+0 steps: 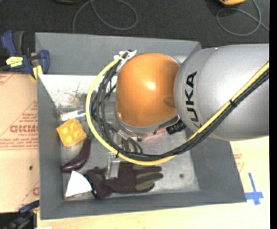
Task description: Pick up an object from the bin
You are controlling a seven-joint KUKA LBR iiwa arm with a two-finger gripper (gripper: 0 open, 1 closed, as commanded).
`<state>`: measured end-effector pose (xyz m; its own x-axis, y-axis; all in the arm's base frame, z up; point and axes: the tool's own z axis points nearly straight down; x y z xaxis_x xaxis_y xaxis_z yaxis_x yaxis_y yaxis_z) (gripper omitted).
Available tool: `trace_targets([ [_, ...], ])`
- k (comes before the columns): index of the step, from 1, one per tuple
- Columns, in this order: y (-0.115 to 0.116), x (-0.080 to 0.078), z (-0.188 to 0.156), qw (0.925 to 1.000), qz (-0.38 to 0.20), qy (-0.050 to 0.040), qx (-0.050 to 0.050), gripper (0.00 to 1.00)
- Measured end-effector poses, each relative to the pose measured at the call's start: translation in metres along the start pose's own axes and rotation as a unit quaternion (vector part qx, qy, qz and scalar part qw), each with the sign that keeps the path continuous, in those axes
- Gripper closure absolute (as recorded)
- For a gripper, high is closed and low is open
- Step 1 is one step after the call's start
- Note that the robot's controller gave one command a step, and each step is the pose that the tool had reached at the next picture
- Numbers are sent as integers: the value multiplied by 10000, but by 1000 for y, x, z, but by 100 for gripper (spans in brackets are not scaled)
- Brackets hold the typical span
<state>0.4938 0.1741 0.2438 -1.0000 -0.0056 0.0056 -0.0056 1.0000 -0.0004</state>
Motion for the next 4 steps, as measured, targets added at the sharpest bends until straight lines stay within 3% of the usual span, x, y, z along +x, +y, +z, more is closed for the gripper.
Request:
trace_targets([
  [1,-1,-2,-4,10000,24,-41,-10,0],
  [3,-50,6,141,9969,-788,-64,-4,0],
  [4,-57,13,171,9979,-634,-118,-16,0],
])
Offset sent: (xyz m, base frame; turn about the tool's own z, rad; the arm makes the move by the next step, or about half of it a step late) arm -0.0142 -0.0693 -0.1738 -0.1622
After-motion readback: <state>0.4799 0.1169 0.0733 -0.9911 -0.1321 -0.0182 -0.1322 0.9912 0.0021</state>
